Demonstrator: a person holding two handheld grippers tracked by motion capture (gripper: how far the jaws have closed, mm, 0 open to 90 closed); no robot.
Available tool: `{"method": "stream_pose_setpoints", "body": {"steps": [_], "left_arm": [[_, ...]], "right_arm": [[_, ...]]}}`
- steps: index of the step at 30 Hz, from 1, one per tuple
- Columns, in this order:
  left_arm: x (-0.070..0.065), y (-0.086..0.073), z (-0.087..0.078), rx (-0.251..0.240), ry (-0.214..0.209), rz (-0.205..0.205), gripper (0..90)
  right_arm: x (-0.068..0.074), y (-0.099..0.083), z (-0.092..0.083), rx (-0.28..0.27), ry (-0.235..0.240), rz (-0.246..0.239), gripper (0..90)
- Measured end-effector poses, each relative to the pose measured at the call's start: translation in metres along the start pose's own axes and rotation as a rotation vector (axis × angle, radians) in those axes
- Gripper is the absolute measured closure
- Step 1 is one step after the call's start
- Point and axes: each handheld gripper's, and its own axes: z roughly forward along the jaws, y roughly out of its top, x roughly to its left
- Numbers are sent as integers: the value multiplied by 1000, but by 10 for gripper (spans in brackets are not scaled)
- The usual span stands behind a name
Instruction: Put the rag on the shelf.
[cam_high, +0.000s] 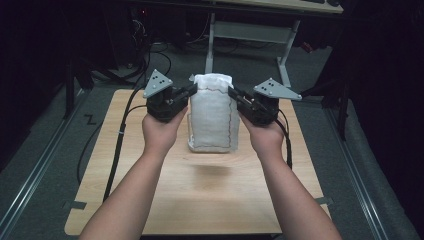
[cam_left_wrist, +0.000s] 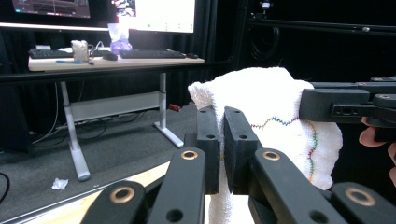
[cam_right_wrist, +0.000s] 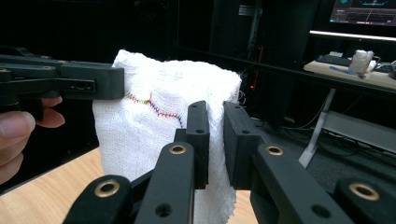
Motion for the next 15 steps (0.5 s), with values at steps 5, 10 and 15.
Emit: {"method": "stream_pose_setpoints", "body": {"steps": [5, 10, 15], "left_arm": [[6, -2, 6, 8, 6, -12, 859], [12, 1, 13, 11, 10, -4, 859], [19, 9, 24, 4, 11, -1, 859]], "right_arm": [[-5, -2, 10, 12, -5, 13, 818], [-10, -5, 18, 13, -8, 18, 818], [-19, -1, 28, 9, -7, 44, 818]]}}
